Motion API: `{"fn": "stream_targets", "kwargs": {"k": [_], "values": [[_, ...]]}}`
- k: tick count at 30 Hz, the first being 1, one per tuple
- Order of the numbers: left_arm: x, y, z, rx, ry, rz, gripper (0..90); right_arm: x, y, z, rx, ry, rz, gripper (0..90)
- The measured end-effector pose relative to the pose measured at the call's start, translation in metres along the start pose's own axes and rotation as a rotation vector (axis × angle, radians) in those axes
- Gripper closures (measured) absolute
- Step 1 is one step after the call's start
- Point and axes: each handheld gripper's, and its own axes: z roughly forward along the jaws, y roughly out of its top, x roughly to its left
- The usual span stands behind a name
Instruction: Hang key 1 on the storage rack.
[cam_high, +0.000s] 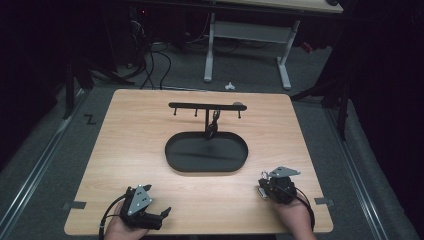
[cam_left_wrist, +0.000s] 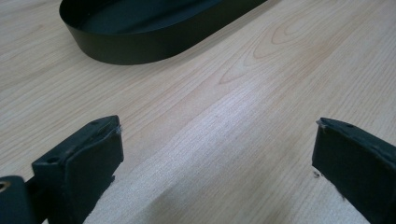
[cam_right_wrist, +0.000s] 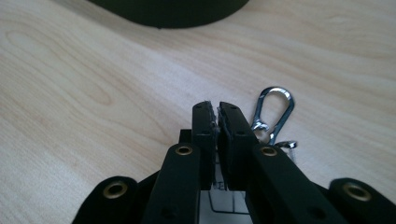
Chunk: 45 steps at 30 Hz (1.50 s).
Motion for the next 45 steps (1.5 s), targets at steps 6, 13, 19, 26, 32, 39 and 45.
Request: {"fn": "stream_targets", "kwargs": {"k": [6,13,19,26,32,39,45], "values": [[-0.002,0.006,0.007,-0.001,-0.021,0.017,2.6,0.002,-0.012,-0.006,0.012,0.026,-0.003,85.6],[-0.006,0.015,0.018,-0.011,-0.052,0.037,2.6,-0.004,-0.032,-0.021,0.031,0.024,0.031,85.4],[-0.010,0.019,0.024,-0.008,-0.073,0.055,2.6,-0.007,-0.036,-0.034,0.002,0.025,0.051,80.7],[-0.007,0.014,0.018,-0.004,-0.055,0.047,2.6,-0.016,-0.021,-0.039,-0.032,-0.005,0.045,69.8],[-0.001,0.010,0.010,-0.010,-0.037,0.026,2.6,-0.022,-0.005,-0.022,0.037,0.024,0.020,64.7],[0.001,0.008,0.007,-0.017,-0.025,0.016,2.7,-0.026,0.011,-0.015,0.101,0.000,-0.030,58.7],[0.000,0.009,0.010,-0.011,-0.032,0.023,2.7,-0.024,0.009,-0.017,0.128,0.039,-0.032,60.1]]}}
